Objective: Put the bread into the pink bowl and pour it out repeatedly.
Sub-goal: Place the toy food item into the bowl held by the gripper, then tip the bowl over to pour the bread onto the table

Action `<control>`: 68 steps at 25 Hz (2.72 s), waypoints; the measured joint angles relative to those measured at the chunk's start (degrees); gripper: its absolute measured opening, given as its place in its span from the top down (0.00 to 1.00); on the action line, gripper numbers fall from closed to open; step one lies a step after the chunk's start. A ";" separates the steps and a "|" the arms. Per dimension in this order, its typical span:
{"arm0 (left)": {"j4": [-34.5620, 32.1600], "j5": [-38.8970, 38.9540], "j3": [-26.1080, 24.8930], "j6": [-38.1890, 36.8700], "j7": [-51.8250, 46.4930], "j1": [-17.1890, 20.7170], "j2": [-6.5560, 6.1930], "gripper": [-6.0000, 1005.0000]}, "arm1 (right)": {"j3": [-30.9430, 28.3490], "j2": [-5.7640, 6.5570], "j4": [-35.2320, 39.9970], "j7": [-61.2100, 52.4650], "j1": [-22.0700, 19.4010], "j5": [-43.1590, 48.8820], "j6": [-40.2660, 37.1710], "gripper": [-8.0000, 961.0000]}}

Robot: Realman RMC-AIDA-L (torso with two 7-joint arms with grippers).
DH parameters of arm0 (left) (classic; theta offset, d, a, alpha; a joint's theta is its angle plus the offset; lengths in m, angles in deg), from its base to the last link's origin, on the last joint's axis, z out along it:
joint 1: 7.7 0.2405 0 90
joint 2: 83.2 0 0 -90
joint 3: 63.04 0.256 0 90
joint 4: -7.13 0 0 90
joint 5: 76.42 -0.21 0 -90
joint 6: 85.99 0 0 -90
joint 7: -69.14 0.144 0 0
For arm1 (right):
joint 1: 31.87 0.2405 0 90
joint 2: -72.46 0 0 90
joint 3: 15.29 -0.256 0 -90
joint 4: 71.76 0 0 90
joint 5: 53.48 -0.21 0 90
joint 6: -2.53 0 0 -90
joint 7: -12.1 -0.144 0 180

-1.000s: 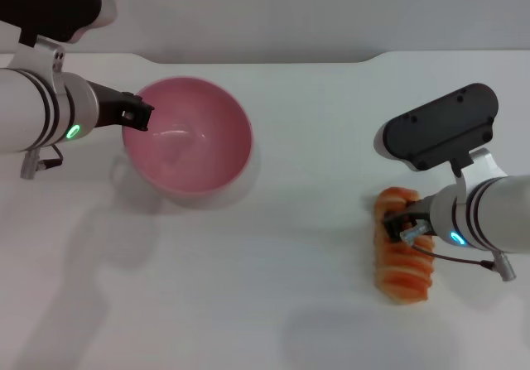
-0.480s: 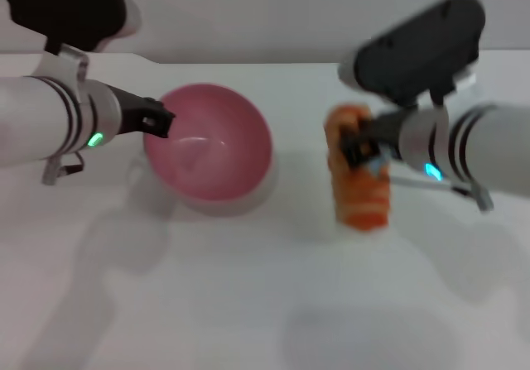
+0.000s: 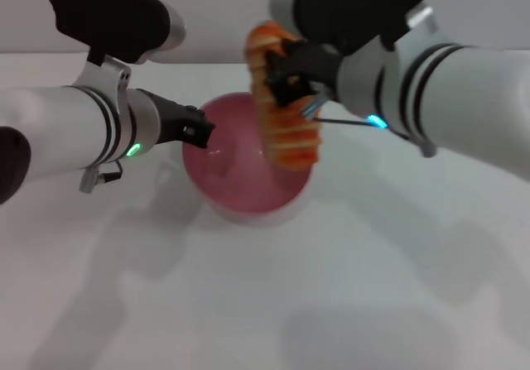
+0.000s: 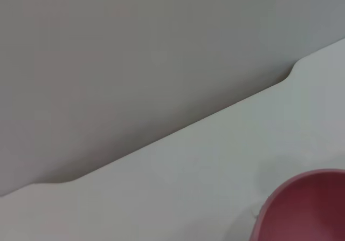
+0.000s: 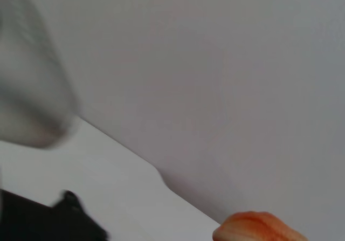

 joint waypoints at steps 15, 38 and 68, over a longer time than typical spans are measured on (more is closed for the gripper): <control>-0.57 0.03 0.12 -0.23 -0.31 -1.06 -0.17 0.96 | 1.94 -0.05 -6.96 0.00 0.19 0.25 -9.01 0.85; -0.82 -0.78 -0.26 -9.23 4.16 1.98 -0.43 0.96 | -1.60 -0.42 -1.75 -1.77 -7.18 8.57 -10.48 0.26; 15.50 -10.66 10.53 -64.76 17.23 15.27 -0.06 0.96 | -6.89 -0.49 0.91 -1.86 -9.90 9.33 -6.37 0.23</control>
